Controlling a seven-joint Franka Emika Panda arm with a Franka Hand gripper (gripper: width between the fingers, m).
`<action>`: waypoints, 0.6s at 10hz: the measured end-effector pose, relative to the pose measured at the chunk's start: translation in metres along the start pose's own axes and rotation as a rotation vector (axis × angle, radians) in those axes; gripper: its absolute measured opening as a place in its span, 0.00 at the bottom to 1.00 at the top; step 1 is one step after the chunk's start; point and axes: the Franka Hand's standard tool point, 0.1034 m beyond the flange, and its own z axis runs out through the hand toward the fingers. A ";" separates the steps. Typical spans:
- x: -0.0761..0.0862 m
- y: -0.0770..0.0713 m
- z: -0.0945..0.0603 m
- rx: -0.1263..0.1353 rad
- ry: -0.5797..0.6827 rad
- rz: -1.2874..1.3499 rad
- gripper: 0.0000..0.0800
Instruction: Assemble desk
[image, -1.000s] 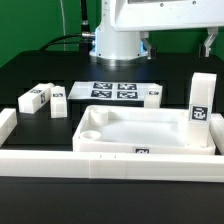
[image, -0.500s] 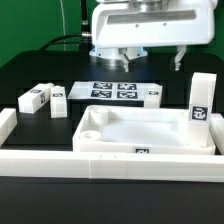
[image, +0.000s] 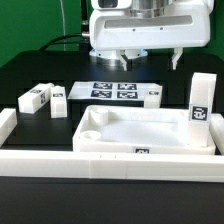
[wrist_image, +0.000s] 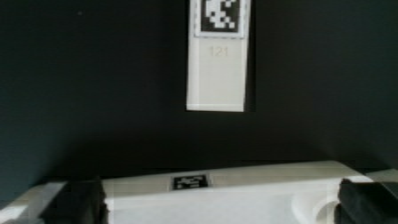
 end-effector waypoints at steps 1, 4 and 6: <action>-0.003 0.000 0.006 -0.002 -0.053 0.001 0.81; -0.004 0.002 0.023 -0.003 -0.222 0.013 0.81; -0.013 0.002 0.028 -0.004 -0.380 0.016 0.81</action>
Offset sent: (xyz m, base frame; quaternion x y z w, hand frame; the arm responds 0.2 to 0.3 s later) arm -0.0030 0.0067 -0.0140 0.0284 -0.1127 0.0099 0.9932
